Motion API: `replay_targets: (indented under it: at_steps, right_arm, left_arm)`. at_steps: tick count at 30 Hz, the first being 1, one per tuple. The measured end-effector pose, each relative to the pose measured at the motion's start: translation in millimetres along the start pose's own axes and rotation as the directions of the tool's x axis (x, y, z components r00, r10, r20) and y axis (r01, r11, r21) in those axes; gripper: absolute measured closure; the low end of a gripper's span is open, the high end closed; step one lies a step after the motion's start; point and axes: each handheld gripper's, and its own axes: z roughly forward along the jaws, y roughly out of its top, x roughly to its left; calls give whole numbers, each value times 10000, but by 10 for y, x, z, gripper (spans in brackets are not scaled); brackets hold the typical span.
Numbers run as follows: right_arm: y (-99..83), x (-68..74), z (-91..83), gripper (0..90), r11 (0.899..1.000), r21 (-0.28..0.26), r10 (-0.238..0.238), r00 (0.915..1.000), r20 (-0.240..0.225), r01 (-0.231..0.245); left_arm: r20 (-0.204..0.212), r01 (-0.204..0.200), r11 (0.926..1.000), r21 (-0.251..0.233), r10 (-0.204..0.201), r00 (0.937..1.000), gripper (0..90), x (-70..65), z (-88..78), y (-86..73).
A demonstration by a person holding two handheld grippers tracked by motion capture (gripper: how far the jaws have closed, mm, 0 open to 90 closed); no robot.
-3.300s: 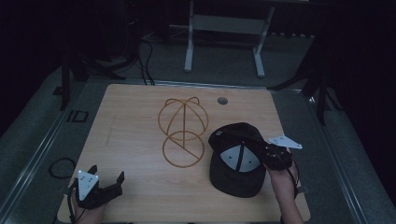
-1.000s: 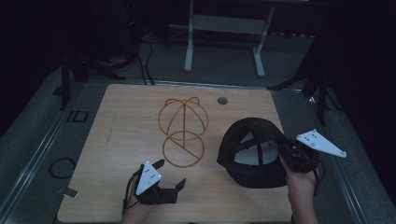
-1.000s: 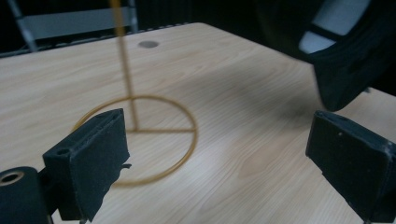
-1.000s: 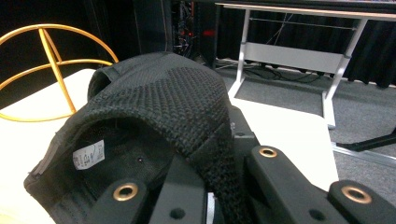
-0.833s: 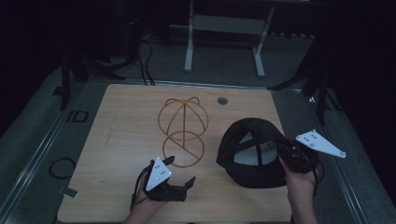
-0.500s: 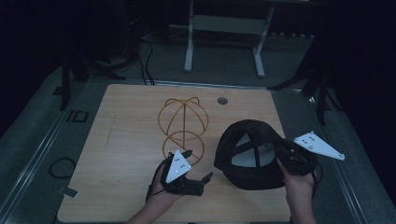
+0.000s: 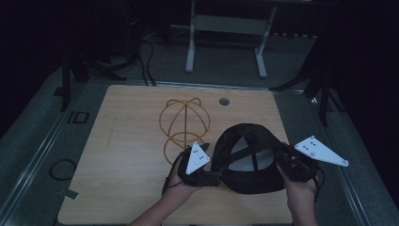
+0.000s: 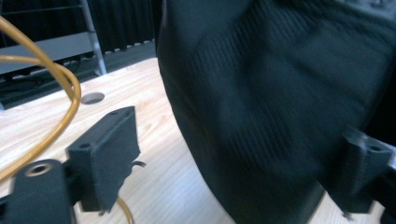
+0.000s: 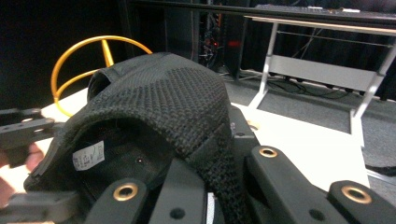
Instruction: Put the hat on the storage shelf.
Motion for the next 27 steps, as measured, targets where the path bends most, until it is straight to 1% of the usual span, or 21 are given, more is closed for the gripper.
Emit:
replay_targets:
  at_steps: [1,2,3,4,5,6,7,8,11,12,14,16,17,18,19,20,21,23,24,27]
  right_arm:
    - [1,9,-6,881,10000,-2,-45,10000,-34,45]
    - [-2,19,-12,881,10000,-16,-91,9999,-61,91]
    - [-4,24,-17,881,9999,-28,-104,9999,-76,104]
    - [-8,29,-21,881,10000,-24,-90,9999,-114,89]
    - [-13,33,-22,881,9999,-3,-110,9998,-152,110]
    - [-17,35,-21,881,9999,-2,-123,9998,-170,123]
    - [-24,42,-21,881,9999,16,-124,9998,-165,124]
    - [-32,47,-19,881,9999,50,-158,9998,-149,159]
    - [-66,47,-19,881,9999,85,-83,9998,-159,84]
    - [-76,44,-20,881,9999,85,-55,9998,-170,56]
    - [-98,47,-20,881,9999,122,2,9998,-190,0]
    - [-119,52,-17,881,9999,159,0,9998,-220,4]
    - [-130,55,-16,881,9998,181,22,9997,-263,-17]
    - [-139,58,-17,881,9998,187,17,9997,-260,-12]
    - [-147,60,-20,881,9998,191,13,9997,-264,-8]
    - [-155,60,-27,881,9998,203,47,9996,-285,-42]
    - [-159,60,-32,881,9998,198,46,9995,-300,-40]
    - [-167,65,-43,881,9997,225,38,9994,-342,-30]
    - [-170,68,-48,881,9997,226,41,9993,-362,-33]
    - [-183,87,-66,880,9998,216,19,9991,-424,-10]
  left_arm:
    - [86,-51,10000,-65,51,9999,174,-1,-2,22]
    - [191,-49,9999,-124,51,9998,220,-6,-1,36]
    - [135,-134,9998,-159,136,9998,238,-12,-3,54]
    - [197,-123,9997,-193,126,9997,246,-11,-2,76]
    - [159,-81,9998,-191,84,9998,259,-14,1,89]
    - [-14,-95,9997,-203,95,10000,260,-16,0,106]
    - [-14,-64,9996,-259,63,10000,294,-13,-2,121]
    - [-116,-41,9995,-302,38,9999,327,-15,-4,137]
    - [-298,33,9992,-386,-44,9995,385,-16,-6,178]
    - [-269,67,9991,-412,-78,9996,414,-15,-6,185]
    - [-482,102,9992,-385,-120,9988,479,-23,-4,204]
    - [-491,180,9989,-437,-202,9986,546,-22,-5,220]
    - [-592,170,9989,-443,-197,9981,588,-24,-5,230]
    - [-563,183,9989,-431,-207,9982,622,-17,-7,239]
    - [-615,293,9983,-497,-323,9976,657,-11,-13,251]
    - [-650,311,9983,-503,-343,9973,700,-6,-14,259]
    - [-606,290,9984,-495,-319,9977,740,2,-18,271]
    - [-708,297,9980,-563,-337,9969,821,2,-27,286]
    - [-663,263,9980,-567,-301,9973,856,4,-29,296]
    - [-731,249,9976,-639,-296,9969,878,2,-36,328]
